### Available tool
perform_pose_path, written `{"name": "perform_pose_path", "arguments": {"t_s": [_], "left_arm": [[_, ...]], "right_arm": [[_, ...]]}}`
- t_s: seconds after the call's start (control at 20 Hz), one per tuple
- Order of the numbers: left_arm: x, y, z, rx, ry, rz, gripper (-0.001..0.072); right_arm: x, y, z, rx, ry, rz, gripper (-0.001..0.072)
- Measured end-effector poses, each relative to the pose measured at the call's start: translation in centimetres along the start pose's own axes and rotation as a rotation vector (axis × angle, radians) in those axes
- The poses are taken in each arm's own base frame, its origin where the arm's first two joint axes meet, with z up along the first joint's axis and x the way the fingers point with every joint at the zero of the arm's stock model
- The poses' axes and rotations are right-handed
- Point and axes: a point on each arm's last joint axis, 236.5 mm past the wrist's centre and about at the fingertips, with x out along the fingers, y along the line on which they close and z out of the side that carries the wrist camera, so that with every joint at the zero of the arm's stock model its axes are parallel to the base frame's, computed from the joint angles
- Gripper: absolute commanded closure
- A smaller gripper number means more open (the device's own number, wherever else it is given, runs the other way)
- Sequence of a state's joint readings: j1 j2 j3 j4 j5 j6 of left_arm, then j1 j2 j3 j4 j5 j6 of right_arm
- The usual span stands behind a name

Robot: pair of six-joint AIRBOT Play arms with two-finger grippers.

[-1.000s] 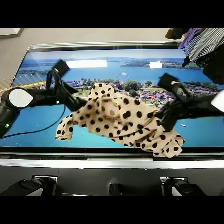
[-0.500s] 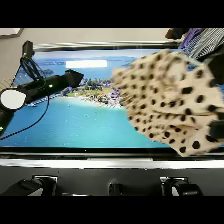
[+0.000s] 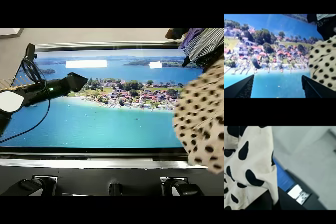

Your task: Fold the clothes and pants, and hang the long-sleeved shirts on hangers.

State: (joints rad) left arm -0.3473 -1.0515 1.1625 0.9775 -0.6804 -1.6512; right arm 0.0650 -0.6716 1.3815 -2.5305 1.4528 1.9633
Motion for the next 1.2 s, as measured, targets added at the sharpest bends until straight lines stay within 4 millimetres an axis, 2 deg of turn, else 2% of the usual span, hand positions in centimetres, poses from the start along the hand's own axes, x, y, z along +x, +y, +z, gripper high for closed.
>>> {"name": "perform_pose_path", "arguments": {"t_s": [0.15,0.3,0.45,0.6,0.75,1.2], "left_arm": [[0.0,-0.1,-0.5,-0.002,0.021,-0.001,0.0032],[0.0,-0.1,-0.8,-0.002,0.031,-0.001,0.0032],[0.0,-0.1,-0.9,-0.003,0.036,-0.001,0.0032],[0.0,-0.1,-0.9,-0.003,0.037,-0.001,0.0032],[0.0,-0.1,-1.0,-0.002,0.039,-0.001,0.0033],[0.0,-0.1,-1.0,0.001,0.039,-0.001,0.0032]], "right_arm": [[1.6,-1.4,3.2,-0.005,-0.084,-0.181,0.0688],[3.3,-3.7,4.3,0.044,-0.107,-0.318,0.0688],[4.6,-7.4,5.1,0.136,-0.125,-0.406,0.0688],[5.6,-11.0,5.8,0.245,-0.141,-0.458,0.0688],[6.9,-13.6,6.4,0.322,-0.152,-0.487,0.0688],[9.7,-18.3,10.7,0.516,-0.304,-0.519,0.0687]]}}
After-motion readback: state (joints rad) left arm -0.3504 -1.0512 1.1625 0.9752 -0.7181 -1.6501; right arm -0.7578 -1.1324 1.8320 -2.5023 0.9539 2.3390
